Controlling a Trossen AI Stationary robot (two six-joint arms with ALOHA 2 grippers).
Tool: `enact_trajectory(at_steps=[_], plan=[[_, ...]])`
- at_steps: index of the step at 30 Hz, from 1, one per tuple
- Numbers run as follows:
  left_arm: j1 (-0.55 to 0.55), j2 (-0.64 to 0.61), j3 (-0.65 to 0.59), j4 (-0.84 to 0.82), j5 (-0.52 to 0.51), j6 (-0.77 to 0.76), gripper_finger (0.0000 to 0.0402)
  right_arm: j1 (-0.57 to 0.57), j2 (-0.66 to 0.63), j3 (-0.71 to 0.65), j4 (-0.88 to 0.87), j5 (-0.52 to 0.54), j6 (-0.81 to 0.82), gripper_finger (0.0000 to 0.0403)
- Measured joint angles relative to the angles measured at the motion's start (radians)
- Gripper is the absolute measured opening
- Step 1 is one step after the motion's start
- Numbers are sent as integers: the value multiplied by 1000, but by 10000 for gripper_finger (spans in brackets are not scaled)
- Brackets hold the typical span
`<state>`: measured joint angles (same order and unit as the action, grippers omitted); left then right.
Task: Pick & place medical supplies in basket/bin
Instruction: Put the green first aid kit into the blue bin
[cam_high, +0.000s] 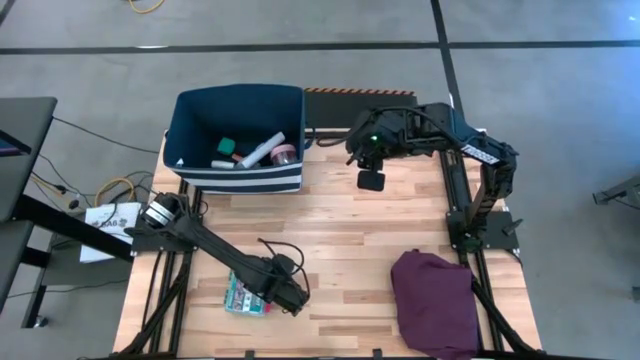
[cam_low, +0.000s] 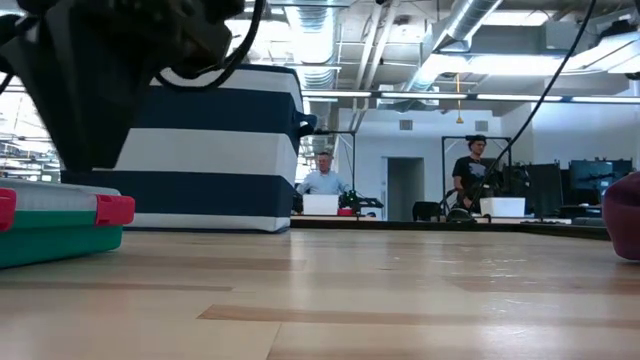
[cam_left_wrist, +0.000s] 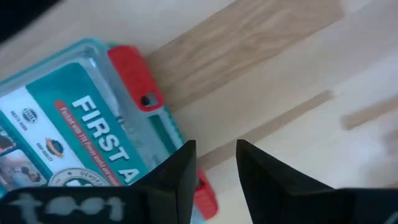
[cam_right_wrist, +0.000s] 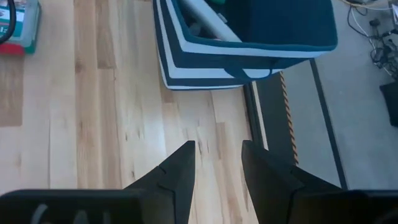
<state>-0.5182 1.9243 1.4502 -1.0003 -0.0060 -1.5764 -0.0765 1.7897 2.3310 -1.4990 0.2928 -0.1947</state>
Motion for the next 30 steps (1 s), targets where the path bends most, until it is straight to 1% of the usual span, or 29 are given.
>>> enact_trajectory(at_steps=[5, 8, 15, 26, 28, 30], plan=[[-4, 10, -2, -62, 17, -7, 103, -5, -1, 0, -8, -2, 2, 125], [-13, 10, -2, -64, -9, -28, 103, -5, -1, 0, -8, -3, 3, 125], [-30, 10, -2, -61, -35, -62, 103, -4, -1, 0, -8, -3, 11, 125], [-32, 15, -2, -55, -37, -73, 103, -4, -1, 0, -14, -3, 11, 125], [-32, 26, -2, -54, -31, -72, 103, -4, -1, 1, -20, -3, 11, 125], [-29, 44, 0, -56, 3, -65, 103, -4, -1, 1, -21, -4, 11, 125]])
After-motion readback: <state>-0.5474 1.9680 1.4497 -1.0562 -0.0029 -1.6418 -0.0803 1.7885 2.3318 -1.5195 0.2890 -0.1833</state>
